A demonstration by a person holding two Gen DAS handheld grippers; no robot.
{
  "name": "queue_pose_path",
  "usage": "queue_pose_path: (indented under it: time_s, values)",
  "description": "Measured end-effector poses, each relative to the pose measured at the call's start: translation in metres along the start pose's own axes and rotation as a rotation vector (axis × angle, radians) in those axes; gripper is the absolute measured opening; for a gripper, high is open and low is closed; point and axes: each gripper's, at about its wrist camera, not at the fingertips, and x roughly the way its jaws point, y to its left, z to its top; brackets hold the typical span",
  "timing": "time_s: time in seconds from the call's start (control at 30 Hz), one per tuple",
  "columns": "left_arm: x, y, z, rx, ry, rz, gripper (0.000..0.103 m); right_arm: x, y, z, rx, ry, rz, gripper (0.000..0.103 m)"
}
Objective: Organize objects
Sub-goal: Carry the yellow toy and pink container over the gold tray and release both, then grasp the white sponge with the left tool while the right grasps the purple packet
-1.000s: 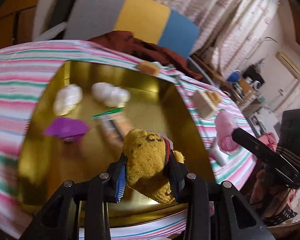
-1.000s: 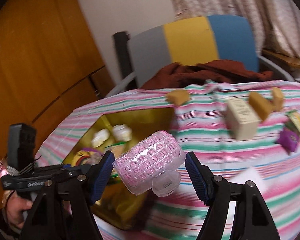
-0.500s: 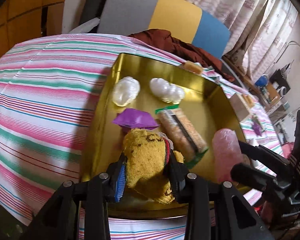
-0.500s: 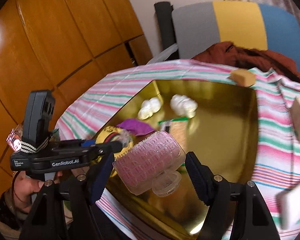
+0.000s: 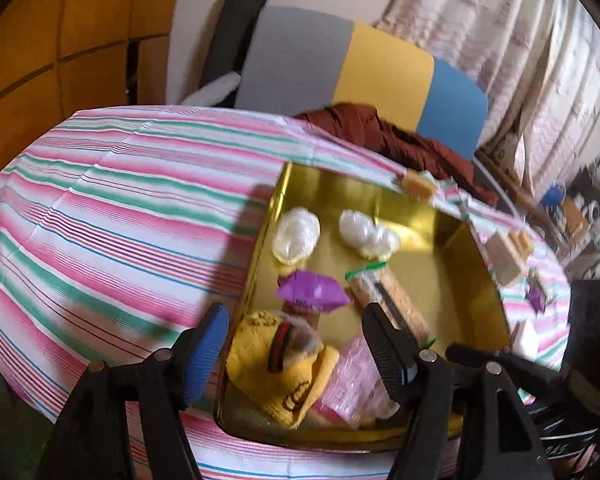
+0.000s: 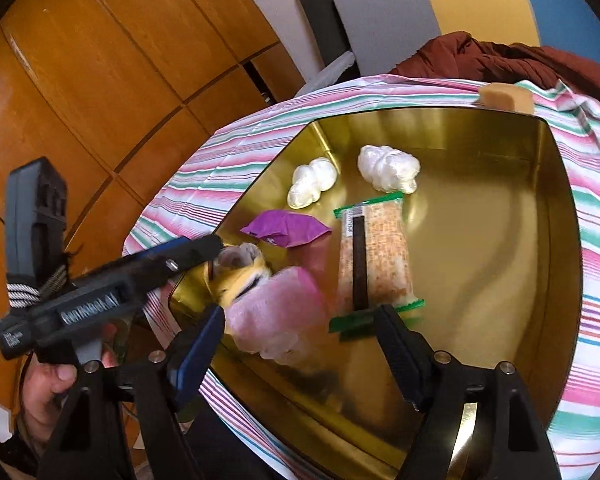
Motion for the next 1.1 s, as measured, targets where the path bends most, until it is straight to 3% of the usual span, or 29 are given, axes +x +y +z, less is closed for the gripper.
queue_pose_path:
  time_s: [0.2, 0.47, 1.1]
  values:
    - [-0.011, 0.015, 0.005, -0.118, -0.053, -0.007, 0.071, -0.006, -0.006, -0.004, 0.025, -0.014, -0.006, 0.078]
    - [0.0, 0.005, -0.004, -0.18, 0.018, -0.101, 0.071, -0.016, -0.011, -0.005, 0.042, -0.05, -0.019, 0.078]
    - [0.018, -0.097, -0.016, 0.106, 0.112, -0.253, 0.075, -0.08, -0.057, -0.006, 0.121, -0.231, -0.189, 0.084]
